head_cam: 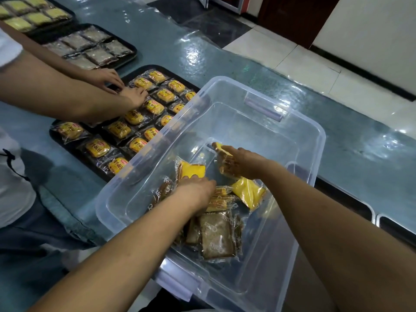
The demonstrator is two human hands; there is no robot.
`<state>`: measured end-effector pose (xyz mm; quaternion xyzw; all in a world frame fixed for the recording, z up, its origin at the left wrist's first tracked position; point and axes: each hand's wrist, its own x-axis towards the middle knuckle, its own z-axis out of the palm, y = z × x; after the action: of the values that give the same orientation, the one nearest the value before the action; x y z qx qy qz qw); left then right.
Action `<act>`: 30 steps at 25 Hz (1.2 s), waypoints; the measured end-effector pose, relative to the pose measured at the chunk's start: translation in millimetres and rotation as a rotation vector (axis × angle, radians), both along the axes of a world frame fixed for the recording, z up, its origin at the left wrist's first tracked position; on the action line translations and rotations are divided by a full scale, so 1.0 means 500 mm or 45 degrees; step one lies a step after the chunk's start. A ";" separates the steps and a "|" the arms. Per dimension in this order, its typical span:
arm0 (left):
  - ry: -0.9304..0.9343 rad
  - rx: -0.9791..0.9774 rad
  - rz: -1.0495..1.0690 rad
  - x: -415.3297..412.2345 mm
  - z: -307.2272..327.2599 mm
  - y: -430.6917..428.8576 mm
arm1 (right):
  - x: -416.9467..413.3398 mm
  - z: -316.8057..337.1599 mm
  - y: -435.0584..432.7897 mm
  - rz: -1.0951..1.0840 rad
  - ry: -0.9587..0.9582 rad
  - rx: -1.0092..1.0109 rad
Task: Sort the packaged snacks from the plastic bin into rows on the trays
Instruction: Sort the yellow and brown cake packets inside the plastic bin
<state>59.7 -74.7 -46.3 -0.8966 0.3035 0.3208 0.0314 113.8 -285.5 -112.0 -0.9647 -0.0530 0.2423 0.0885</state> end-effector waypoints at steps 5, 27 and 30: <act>-0.009 0.010 -0.011 0.003 -0.006 0.000 | -0.002 -0.010 0.014 0.088 -0.155 -0.185; -0.345 -0.315 -0.008 0.019 0.060 -0.004 | -0.090 0.210 0.001 -0.411 -0.682 0.309; -0.421 -0.417 -0.051 0.013 0.098 -0.011 | -0.140 0.269 -0.013 -0.491 -0.814 0.344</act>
<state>66.4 -80.4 2.8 -0.9239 0.3600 0.1154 -0.0591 43.5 -292.0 22.4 -0.9635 0.0727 -0.1005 0.2374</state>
